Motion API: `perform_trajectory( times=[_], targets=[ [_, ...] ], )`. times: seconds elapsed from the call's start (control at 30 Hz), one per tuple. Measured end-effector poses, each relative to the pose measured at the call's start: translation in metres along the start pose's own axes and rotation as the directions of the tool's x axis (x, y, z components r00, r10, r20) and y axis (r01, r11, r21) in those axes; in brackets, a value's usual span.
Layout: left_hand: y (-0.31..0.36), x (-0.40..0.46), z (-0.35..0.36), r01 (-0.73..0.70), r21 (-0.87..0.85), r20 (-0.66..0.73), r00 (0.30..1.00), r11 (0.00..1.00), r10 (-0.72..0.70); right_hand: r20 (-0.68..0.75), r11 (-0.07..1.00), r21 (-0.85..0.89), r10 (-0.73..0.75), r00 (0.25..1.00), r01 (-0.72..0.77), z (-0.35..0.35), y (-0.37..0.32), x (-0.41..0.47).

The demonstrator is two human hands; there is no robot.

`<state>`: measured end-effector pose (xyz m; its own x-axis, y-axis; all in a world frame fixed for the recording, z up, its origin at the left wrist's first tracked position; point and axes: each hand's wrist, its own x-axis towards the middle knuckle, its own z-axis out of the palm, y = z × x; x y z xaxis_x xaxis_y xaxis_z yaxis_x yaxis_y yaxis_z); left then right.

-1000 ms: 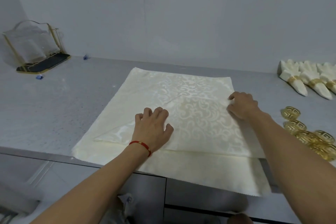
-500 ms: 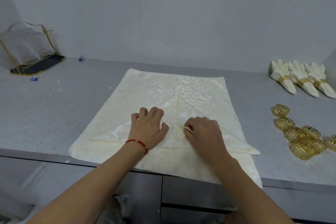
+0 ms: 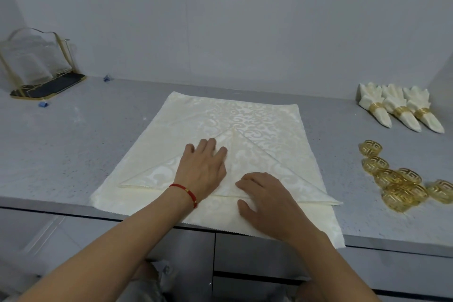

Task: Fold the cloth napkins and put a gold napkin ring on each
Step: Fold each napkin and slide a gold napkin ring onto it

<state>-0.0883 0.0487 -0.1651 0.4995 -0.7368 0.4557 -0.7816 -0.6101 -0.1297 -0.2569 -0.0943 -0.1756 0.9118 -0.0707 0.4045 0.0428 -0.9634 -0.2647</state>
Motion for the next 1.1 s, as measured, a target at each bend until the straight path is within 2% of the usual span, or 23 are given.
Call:
perform_trajectory(
  times=[0.07,0.1,0.2,0.27,0.37,0.43,0.5,0.57,0.63,0.73,0.83,0.9,0.97,1.03,1.07,1.1],
  targets=[
    [0.002,0.002,-0.001,-0.122,-0.004,0.004,0.993,0.993,0.122,-0.027,1.0,0.003,-0.001,1.0,0.001,0.0,0.001,-0.001],
    [0.001,0.004,-0.002,-0.128,-0.025,0.021,0.992,0.992,0.128,-0.039,1.0,0.004,0.0,0.999,0.0,-0.001,0.001,-0.002],
    [0.007,0.002,-0.009,-0.062,-0.04,0.151,0.986,0.997,0.067,0.008,1.0,0.015,0.011,1.0,-0.011,-0.003,-0.001,-0.003],
    [0.015,-0.008,-0.009,-0.085,0.011,0.217,0.973,0.996,0.08,0.074,1.0,0.003,-0.012,0.997,0.012,-0.006,-0.002,-0.002],
    [0.025,-0.023,-0.011,0.035,-0.013,0.205,0.978,0.999,-0.032,0.148,1.0,0.019,-0.018,0.989,0.016,-0.016,0.002,0.003],
    [0.027,-0.026,-0.008,0.086,-0.034,0.159,0.984,0.996,-0.079,0.14,0.993,0.082,0.069,0.988,-0.081,-0.027,0.009,0.003],
    [0.027,-0.026,-0.003,0.07,-0.058,0.109,0.992,0.996,-0.064,0.0,0.973,0.056,0.224,0.975,-0.223,-0.04,0.023,-0.003],
    [0.028,-0.026,-0.002,0.074,-0.092,0.077,0.995,0.993,-0.067,-0.044,0.893,-0.142,0.425,0.904,-0.427,-0.057,0.036,-0.012],
    [0.029,-0.027,-0.002,0.076,-0.11,0.081,0.994,0.991,-0.068,0.032,0.791,-0.211,0.593,0.804,-0.575,-0.069,0.047,-0.02],
    [0.029,-0.027,-0.003,0.066,-0.137,0.103,0.993,0.988,-0.052,0.193,0.734,0.021,0.663,0.723,-0.679,-0.084,0.062,-0.028],
    [0.03,-0.026,-0.005,-0.001,-0.154,0.129,0.991,0.988,0.021,0.269,0.664,0.325,0.617,0.739,-0.673,-0.103,0.071,-0.03],
    [0.031,-0.025,-0.005,-0.039,-0.176,0.153,0.986,0.984,0.067,0.263,0.494,0.617,0.605,0.752,-0.613,-0.115,0.068,-0.024],
    [0.031,-0.025,-0.005,-0.025,-0.211,0.163,0.985,0.977,0.06,0.278,0.277,0.823,0.564,0.777,-0.496,-0.123,0.064,-0.009],
    [0.03,-0.027,-0.004,-0.015,-0.237,0.159,0.986,0.971,0.054,0.305,0.096,0.915,0.472,0.827,-0.392,-0.128,0.062,0.011],
    [0.029,-0.027,-0.004,-0.012,-0.254,0.161,0.986,0.967,0.054,0.309,0.044,0.931,0.43,0.849,-0.361,-0.126,0.063,0.023],
    [0.028,-0.028,-0.005,-0.01,-0.287,0.169,0.984,0.958,0.061,0.304,0.037,0.937,0.404,0.863,-0.347,-0.124,0.062,0.034]
  ],
)
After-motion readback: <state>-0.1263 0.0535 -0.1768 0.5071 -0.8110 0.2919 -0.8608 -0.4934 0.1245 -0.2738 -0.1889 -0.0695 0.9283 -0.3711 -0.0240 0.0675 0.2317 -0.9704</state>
